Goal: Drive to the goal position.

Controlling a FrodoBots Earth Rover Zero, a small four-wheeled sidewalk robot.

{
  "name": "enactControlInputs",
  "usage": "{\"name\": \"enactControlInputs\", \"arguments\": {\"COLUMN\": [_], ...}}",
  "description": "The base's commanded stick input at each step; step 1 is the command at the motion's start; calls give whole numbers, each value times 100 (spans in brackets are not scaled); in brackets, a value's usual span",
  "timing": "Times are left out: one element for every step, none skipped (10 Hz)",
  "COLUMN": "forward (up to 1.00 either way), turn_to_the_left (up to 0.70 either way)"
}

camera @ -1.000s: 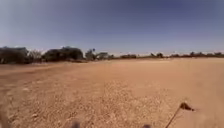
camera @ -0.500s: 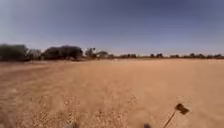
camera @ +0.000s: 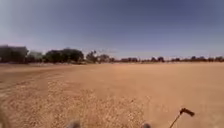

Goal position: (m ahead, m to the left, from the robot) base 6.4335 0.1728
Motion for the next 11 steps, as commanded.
{"name": "enactControlInputs", "arguments": {"forward": [70, 70, 70, 70, 70, 70, 70, 70, 70, 70, 70], "turn_to_the_left": [0, 0, 0, 0, 0, 0, 0, 0, 0, 0, 0]}}
